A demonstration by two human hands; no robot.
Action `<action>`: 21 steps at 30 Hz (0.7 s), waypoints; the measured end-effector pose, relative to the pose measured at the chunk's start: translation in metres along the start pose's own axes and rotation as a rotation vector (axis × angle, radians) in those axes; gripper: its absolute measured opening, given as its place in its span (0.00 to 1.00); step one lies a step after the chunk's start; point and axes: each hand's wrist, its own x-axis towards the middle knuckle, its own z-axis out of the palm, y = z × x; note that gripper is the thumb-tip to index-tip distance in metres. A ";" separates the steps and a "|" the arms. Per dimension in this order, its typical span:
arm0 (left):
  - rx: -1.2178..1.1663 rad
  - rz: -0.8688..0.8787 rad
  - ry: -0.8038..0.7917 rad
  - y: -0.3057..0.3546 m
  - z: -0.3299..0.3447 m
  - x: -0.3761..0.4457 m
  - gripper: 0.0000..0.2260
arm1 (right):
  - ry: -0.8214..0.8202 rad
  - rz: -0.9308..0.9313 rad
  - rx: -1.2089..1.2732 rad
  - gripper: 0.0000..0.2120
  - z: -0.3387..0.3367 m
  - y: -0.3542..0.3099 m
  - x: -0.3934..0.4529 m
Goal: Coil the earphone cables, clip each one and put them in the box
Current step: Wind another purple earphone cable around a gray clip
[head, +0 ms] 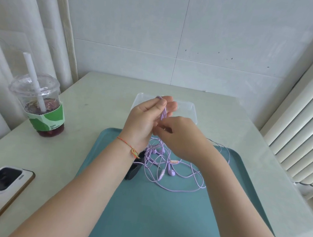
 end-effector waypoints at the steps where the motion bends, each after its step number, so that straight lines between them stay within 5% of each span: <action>1: 0.047 -0.009 0.001 -0.002 0.001 -0.001 0.07 | 0.023 0.004 -0.016 0.16 0.002 -0.001 0.000; 9: 0.398 -0.087 -0.070 -0.002 -0.003 0.000 0.11 | 0.246 0.053 0.014 0.11 -0.014 0.011 0.000; 21: 0.398 -0.338 -0.348 0.012 -0.005 -0.004 0.15 | 0.361 0.041 0.245 0.08 -0.029 0.028 0.003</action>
